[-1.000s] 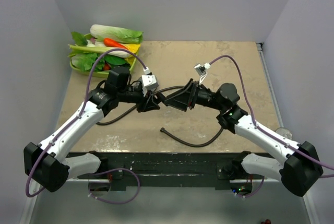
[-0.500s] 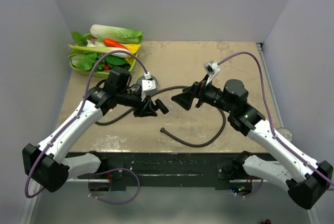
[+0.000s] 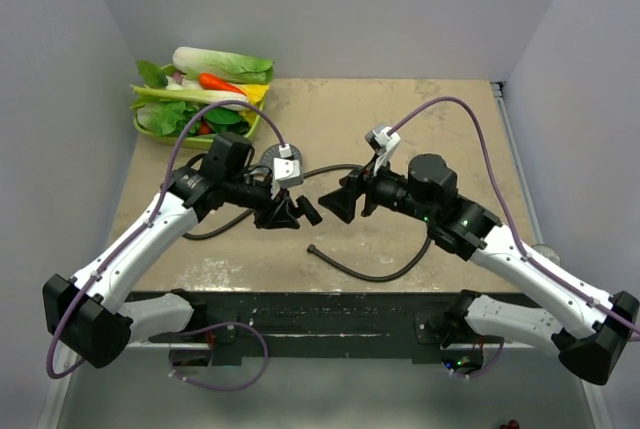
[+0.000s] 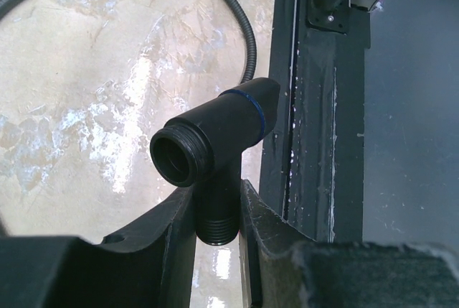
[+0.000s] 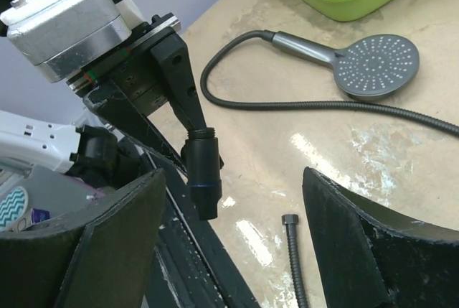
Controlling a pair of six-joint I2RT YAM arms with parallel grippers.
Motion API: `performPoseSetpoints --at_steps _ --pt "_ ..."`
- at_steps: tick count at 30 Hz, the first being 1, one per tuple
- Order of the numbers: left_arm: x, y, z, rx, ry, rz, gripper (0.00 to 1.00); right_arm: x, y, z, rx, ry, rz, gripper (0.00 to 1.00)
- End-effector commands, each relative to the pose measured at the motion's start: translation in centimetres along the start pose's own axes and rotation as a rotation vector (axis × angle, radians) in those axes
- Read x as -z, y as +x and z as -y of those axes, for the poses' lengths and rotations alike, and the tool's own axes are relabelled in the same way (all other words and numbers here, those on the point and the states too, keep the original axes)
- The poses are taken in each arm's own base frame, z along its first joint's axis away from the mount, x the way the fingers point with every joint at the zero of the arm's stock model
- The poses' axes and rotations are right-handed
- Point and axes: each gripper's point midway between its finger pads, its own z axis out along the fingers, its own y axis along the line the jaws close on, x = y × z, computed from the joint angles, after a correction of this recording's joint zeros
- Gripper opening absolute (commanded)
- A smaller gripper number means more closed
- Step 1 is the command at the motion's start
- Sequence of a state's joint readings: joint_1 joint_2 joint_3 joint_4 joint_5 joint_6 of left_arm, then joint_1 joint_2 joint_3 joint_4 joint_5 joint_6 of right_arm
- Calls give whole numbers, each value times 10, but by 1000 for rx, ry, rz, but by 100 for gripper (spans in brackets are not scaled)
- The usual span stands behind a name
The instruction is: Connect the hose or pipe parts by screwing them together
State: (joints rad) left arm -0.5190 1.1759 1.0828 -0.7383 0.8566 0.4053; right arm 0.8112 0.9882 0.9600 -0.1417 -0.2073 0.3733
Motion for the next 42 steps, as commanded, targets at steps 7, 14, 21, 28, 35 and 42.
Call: performPoseSetpoints --at_steps 7,14,21,28,35,42 --pt "7 -24 6 -88 -3 61 0 -25 -2 -17 -16 -120 -9 76" --pt "6 -25 5 -90 -5 64 0 -37 6 -23 -57 -180 -25 73" --pt "6 -26 4 -90 -10 68 0 -40 16 -26 -74 -206 -50 70" --pt "6 -26 3 -88 -13 67 0 -45 35 -27 -89 -217 -101 65" --pt "6 -26 3 -84 -14 68 0 -51 38 -28 -100 -231 -111 58" --pt "5 -25 5 -78 -8 66 0 -56 38 -32 -110 -258 -114 35"
